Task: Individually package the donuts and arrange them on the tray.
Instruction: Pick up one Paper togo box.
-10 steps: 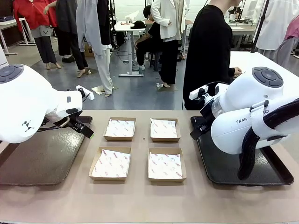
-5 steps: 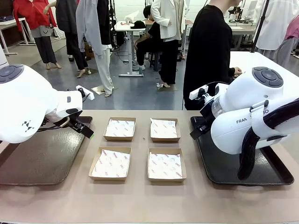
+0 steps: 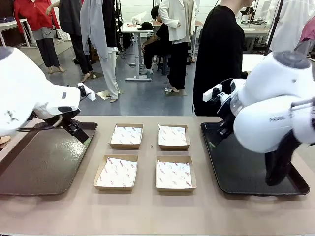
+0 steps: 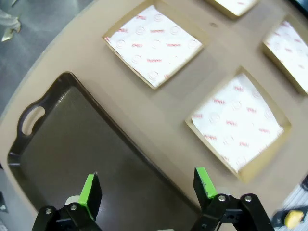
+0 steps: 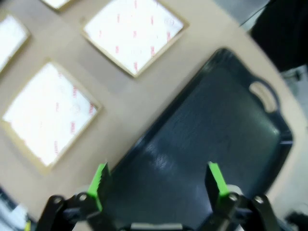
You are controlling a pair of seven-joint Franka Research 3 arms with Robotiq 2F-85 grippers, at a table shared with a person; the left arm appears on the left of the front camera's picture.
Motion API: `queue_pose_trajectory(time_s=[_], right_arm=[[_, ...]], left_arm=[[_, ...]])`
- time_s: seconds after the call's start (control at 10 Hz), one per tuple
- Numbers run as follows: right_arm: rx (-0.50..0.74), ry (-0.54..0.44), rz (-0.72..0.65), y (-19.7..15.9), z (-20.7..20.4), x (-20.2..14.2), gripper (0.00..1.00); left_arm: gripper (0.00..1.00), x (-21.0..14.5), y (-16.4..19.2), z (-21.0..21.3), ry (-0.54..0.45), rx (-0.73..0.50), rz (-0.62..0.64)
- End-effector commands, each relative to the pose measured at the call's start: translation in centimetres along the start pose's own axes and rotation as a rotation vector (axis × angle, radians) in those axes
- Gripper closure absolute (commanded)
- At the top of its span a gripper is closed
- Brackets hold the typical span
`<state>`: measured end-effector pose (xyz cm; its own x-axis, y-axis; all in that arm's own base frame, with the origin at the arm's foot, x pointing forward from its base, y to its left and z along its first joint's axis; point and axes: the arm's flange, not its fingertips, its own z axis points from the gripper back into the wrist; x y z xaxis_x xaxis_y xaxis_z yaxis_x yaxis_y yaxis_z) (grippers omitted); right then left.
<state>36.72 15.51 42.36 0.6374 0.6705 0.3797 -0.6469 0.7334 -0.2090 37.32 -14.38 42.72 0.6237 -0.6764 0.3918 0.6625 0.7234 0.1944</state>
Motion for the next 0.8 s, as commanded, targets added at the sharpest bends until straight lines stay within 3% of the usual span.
queue_pose_trajectory(time_s=[0.0,0.2,0.4,0.5,0.6,0.7], right_arm=[[0.027,0.065,0.033,2.7,3.7,-10.2,0.0],[0.018,0.099,0.02,3.5,5.9,-13.8,0.0],[-0.02,0.11,-0.012,4.1,6.3,-16.2,0.0],[0.024,0.116,-0.003,-0.5,8.0,-3.4,0.0],[0.024,0.116,-0.003,-0.5,8.0,-3.4,0.0],[0.024,0.116,-0.003,-0.5,8.0,-3.4,0.0]], left_arm=[[0.0,-10.4,-4.4,4.3,0.05,-0.039,-0.042],[0.0,-13.3,-5.8,6.0,0.1,-0.04,-0.032],[0.0,-15.5,-6.0,7.0,0.09,-0.029,0.013],[0.0,-15.1,-4.9,5.6,0.025,0.077,-0.011],[0.0,-3.8,-1.4,10.4,0.123,-0.043,-0.016],[0.0,-3.8,-1.4,10.4,0.123,-0.043,-0.016]])
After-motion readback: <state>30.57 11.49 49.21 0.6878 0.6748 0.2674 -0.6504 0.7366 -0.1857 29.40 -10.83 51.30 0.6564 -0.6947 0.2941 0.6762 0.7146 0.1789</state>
